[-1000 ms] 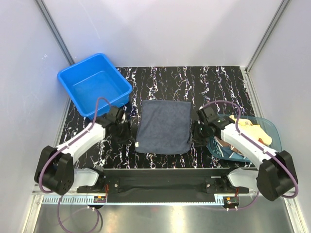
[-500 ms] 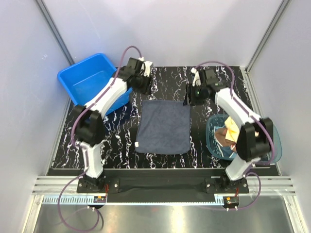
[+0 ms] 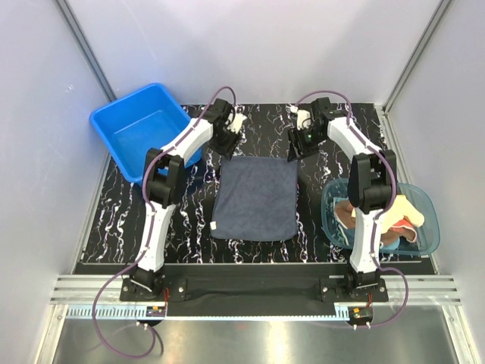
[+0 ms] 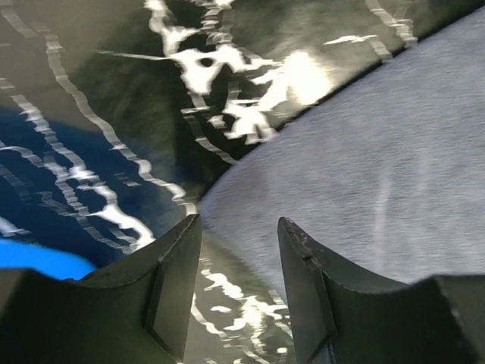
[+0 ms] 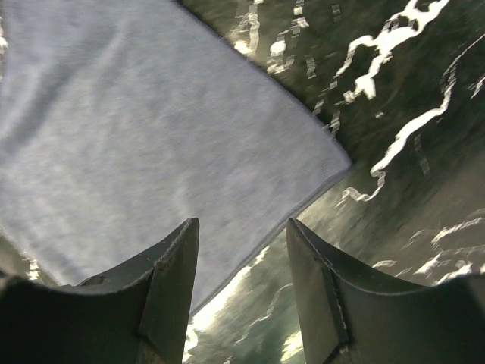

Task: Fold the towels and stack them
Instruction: Fold the towel

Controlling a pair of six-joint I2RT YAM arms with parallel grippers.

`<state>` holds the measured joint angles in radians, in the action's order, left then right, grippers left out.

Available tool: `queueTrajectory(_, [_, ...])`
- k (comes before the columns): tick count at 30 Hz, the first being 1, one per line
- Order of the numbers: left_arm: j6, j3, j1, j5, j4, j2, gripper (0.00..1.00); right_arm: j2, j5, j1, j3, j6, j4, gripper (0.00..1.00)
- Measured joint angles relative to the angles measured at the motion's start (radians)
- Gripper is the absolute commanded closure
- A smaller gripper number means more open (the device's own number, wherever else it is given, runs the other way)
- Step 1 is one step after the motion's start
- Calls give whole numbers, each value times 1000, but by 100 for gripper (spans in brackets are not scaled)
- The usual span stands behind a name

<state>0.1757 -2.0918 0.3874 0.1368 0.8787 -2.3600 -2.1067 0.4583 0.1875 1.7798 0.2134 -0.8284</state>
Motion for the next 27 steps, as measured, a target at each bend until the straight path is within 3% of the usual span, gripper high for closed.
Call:
queueTrajectory(12, [113, -90, -38, 13, 10, -48, 52, -227, 8, -58, 192, 113, -66, 42])
queueTrajectory(17, [136, -100, -43, 35, 11, -80, 56, -257, 12, -60, 213, 154, -90, 44])
queueTrajectory(22, [143, -100, -43, 53, 14, -89, 54, -276, 49, -62, 233, 182, -103, 55])
queueTrajectory(27, [150, -100, -43, 55, 14, -89, 55, -289, 69, -63, 243, 196, -117, 54])
